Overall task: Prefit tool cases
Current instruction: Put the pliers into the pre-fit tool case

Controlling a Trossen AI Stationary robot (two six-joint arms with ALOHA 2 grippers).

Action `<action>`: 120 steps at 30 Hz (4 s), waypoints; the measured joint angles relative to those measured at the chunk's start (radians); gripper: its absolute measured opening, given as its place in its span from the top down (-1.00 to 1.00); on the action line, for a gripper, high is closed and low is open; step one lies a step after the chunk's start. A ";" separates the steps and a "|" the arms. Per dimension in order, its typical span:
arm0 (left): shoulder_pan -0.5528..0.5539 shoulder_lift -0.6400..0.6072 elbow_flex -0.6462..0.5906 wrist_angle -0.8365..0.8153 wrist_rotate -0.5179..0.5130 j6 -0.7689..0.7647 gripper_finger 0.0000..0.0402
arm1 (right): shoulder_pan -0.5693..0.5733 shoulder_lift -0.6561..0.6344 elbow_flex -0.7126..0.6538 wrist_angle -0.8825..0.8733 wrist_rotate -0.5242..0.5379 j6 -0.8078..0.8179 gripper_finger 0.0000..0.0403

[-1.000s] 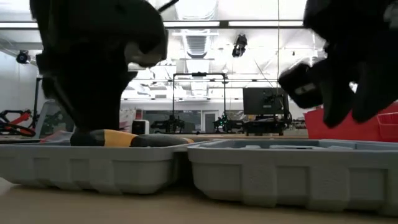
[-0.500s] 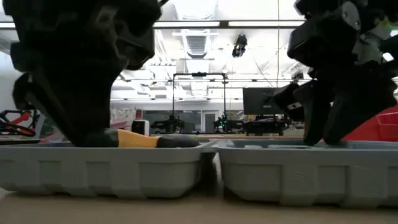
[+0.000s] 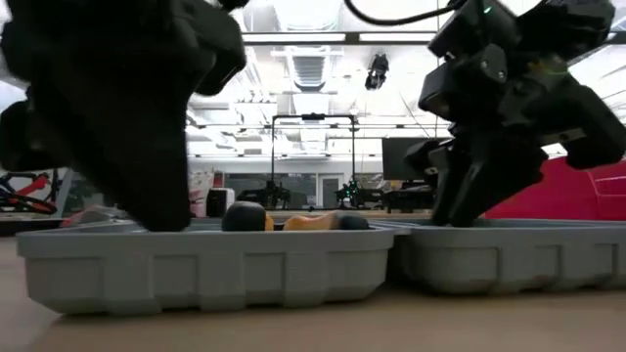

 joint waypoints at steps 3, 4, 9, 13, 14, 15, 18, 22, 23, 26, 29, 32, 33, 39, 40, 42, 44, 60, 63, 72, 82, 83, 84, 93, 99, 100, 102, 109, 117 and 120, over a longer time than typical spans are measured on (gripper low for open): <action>0.001 0.000 0.036 -0.010 -0.006 0.061 0.76 | -0.013 -0.008 0.002 -0.012 -0.039 0.003 0.62; 0.003 0.000 0.054 -0.026 -0.013 0.087 0.76 | -0.012 -0.014 0.006 -0.019 -0.041 0.003 0.61; 0.023 0.000 0.128 -0.136 -0.049 0.176 0.76 | 0.001 -0.062 0.048 -0.059 -0.048 0.004 0.58; 0.057 0.000 0.151 -0.177 -0.048 0.253 0.76 | 0.015 -0.102 0.084 -0.126 -0.048 -0.001 0.57; 0.067 0.000 0.151 -0.176 -0.038 0.273 0.76 | 0.019 -0.112 0.091 -0.132 -0.048 -0.002 0.57; 0.078 0.000 0.149 -0.175 -0.024 0.291 0.76 | 0.021 -0.120 0.095 -0.139 -0.048 -0.002 0.58; 0.107 0.000 0.141 -0.172 0.007 0.339 0.76 | 0.029 -0.144 0.095 -0.168 -0.048 -0.003 0.59; 0.127 0.001 0.139 -0.172 0.029 0.389 0.76 | 0.033 -0.158 0.095 -0.203 -0.043 0.001 0.61; 0.127 0.001 0.139 -0.167 0.038 0.398 0.76 | 0.033 -0.159 0.095 -0.201 -0.041 0.002 0.61; 0.128 0.009 0.135 -0.156 0.082 0.408 0.76 | 0.036 -0.158 0.095 -0.213 -0.041 0.005 0.61; 0.129 0.046 0.134 -0.124 0.111 0.427 0.76 | 0.042 -0.158 0.095 -0.206 -0.041 0.008 0.58; 0.133 0.085 0.135 -0.072 0.133 0.452 0.76 | 0.042 -0.158 0.095 -0.207 -0.041 0.019 0.56; 0.135 0.102 0.136 -0.064 0.142 0.453 0.76 | 0.042 -0.158 0.095 -0.204 -0.040 0.021 0.56; 0.138 0.129 0.146 -0.064 0.163 0.454 0.76 | 0.048 -0.173 0.095 -0.207 -0.041 0.033 0.57; 0.138 0.126 0.153 -0.067 0.157 0.454 0.76 | 0.049 -0.175 0.095 -0.211 -0.041 0.033 0.58; 0.138 0.117 0.167 -0.083 0.152 0.458 0.76 | 0.048 -0.176 0.095 -0.213 -0.040 0.035 0.58; 0.138 0.114 0.190 -0.123 0.154 0.460 0.76 | 0.048 -0.176 0.095 -0.212 -0.040 0.037 0.56; 0.186 0.104 0.262 -0.235 0.050 0.496 0.76 | 0.080 -0.230 0.109 -0.218 -0.040 0.060 0.54; 0.205 0.104 0.262 -0.229 0.038 0.511 0.76 | 0.081 -0.259 0.109 -0.242 -0.039 0.063 0.53; 0.225 0.125 0.176 -0.086 0.086 0.531 0.76 | 0.105 -0.298 0.109 -0.301 0.003 0.078 0.54; 0.225 0.105 0.191 -0.118 0.110 0.530 0.76 | 0.110 -0.301 0.109 -0.296 0.016 0.083 0.55; 0.224 0.101 0.198 -0.127 0.112 0.531 0.76 | 0.110 -0.301 0.109 -0.296 0.016 0.083 0.55; 0.224 0.098 0.205 -0.131 0.112 0.533 0.76 | 0.110 -0.300 0.109 -0.297 0.016 0.084 0.56; 0.219 0.090 0.279 -0.172 0.109 0.557 0.76 | 0.110 -0.301 0.109 -0.297 0.031 0.085 0.51; 0.219 0.089 0.282 -0.196 0.129 0.554 0.76 | 0.110 -0.301 0.109 -0.296 0.031 0.085 0.53; 0.219 0.089 0.282 -0.196 0.131 0.554 0.76 | 0.110 -0.301 0.109 -0.296 0.031 0.085 0.53; 0.219 0.092 0.282 -0.197 0.134 0.554 0.76 | 0.110 -0.301 0.109 -0.296 0.031 0.085 0.52; 0.219 0.152 0.273 -0.187 0.184 0.581 0.76 | 0.110 -0.301 0.109 -0.296 0.031 0.085 0.49; 0.220 0.191 0.277 -0.131 0.214 0.594 0.76 | 0.110 -0.302 0.109 -0.296 0.034 0.081 0.51; 0.220 0.174 0.274 -0.131 0.194 0.591 0.76 | 0.110 -0.302 0.109 -0.297 0.034 0.085 0.49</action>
